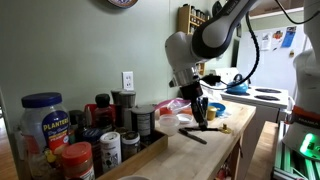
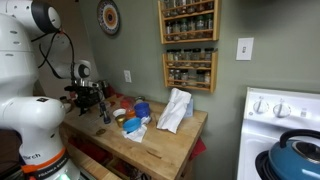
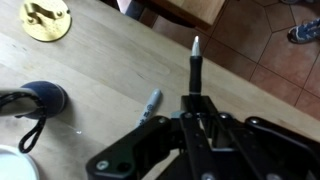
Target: Move the clear lunch box a little forward on the table, pick up the black pen and put it in the clear lunch box, pick up the black marker and put it in the clear lunch box
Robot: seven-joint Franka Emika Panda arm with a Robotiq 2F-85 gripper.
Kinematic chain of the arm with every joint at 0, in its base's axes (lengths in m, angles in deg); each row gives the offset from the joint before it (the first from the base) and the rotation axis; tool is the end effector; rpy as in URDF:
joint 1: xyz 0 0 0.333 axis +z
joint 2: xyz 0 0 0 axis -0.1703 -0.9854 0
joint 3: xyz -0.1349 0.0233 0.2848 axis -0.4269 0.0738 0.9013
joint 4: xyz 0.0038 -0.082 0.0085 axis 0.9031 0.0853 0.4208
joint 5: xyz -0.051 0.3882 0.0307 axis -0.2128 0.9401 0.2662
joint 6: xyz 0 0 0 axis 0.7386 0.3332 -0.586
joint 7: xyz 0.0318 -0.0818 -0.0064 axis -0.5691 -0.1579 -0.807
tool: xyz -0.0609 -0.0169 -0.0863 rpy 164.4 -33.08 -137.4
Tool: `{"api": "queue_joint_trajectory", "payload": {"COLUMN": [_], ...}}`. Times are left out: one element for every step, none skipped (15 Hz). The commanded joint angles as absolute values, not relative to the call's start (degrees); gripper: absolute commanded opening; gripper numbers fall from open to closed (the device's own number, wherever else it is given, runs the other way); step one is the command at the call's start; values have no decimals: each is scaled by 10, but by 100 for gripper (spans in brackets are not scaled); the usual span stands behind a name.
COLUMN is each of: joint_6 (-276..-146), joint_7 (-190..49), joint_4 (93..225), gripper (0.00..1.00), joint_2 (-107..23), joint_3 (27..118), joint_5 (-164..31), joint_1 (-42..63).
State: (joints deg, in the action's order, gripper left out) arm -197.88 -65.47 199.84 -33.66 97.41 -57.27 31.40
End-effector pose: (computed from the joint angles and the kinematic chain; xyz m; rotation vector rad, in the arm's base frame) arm 0.3462 0.3293 0.2604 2.9606 0.7876 -0.5512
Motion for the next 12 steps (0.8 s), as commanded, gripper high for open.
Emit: {"api": "queue_joint_trajectory", "payload": {"joint_6": [-1878, -1857, -1832, -1812, -1803, -1786, -1778, -1764, -1757, -1747, -1736, -1725], "joint_7": [-677, -686, -692, -700, -711, -713, -722, -723, -730, -734, -738, -741], "joint_4": [1947, 1925, 1902, 1874, 1851, 1825, 1804, 1782, 1763, 1746, 1728, 1711], "gripper": [3, 3, 3, 3, 3, 3, 3, 3, 3, 3, 3, 6], "joint_2": [-317, -323, -333, -348, -363, -382, -399, -418, -437, -453, -472, -489], "joint_3": [971, 969, 967, 964, 961, 958, 955, 951, 947, 944, 941, 939], "joint_5": [-615, -628, -641, -655, -668, -679, -689, -703, -712, -722, -730, -741], "joint_1": [315, 313, 312, 311, 310, 309, 309, 311, 312, 315, 317, 321]}}
